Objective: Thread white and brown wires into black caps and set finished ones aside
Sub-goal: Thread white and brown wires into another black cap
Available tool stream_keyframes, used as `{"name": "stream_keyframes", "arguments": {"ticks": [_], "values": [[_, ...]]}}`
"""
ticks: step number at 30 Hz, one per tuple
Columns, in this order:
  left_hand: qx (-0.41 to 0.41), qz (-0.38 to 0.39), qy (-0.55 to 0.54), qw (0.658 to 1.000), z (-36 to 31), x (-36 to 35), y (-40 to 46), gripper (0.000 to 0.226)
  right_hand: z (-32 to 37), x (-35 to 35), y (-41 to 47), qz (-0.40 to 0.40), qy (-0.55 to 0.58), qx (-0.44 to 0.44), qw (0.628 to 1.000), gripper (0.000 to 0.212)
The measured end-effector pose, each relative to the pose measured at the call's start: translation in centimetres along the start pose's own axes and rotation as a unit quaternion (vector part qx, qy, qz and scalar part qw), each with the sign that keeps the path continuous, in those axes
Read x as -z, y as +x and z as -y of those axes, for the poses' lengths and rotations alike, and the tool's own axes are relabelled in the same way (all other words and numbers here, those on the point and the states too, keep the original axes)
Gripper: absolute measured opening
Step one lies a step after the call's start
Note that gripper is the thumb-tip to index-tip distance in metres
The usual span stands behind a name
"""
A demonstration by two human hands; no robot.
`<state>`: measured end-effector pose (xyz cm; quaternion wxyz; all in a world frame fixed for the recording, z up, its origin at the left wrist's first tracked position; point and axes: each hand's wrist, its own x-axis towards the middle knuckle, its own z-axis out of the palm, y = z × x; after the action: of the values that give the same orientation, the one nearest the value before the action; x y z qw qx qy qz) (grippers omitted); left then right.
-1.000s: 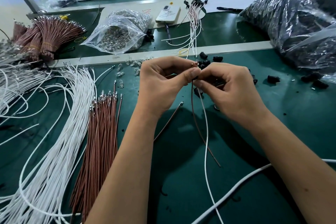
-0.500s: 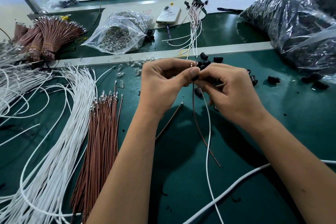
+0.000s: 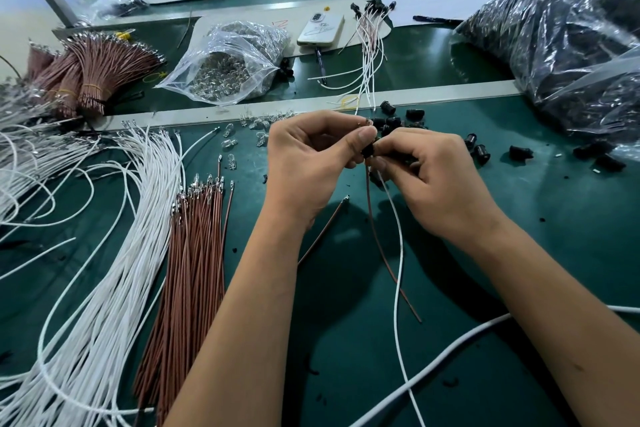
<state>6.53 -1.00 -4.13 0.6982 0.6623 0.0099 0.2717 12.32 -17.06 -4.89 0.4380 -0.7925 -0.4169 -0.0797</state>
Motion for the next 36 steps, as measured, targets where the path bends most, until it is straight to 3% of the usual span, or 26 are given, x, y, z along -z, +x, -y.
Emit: {"name": "stream_keyframes", "arguments": {"ticks": [6,15,26,30,36], "values": [[0.011,-0.017,-0.006,1.000,0.28,0.03,0.05,0.009,0.21,0.05,-0.06,0.010,0.000,-0.026,1.000,0.008],[0.119,-0.038,-0.087,0.988,0.52,0.26,0.28,0.005,0.41,-0.38,-0.15,-0.029,0.091,-0.102,0.990,0.012],[0.157,-0.035,-0.046,0.986,0.67,0.24,0.31,0.005,-0.30,-0.35,0.04,0.030,0.202,-0.206,0.957,0.016],[0.147,-0.073,-0.054,0.985,0.66,0.49,0.39,0.007,-0.34,-0.23,-0.04,0.025,0.180,-0.195,0.964,0.011],[0.169,-0.056,-0.075,0.981,0.74,0.32,0.33,0.009,-0.08,-0.11,-0.01,-0.003,0.142,-0.165,0.976,0.013]]}}
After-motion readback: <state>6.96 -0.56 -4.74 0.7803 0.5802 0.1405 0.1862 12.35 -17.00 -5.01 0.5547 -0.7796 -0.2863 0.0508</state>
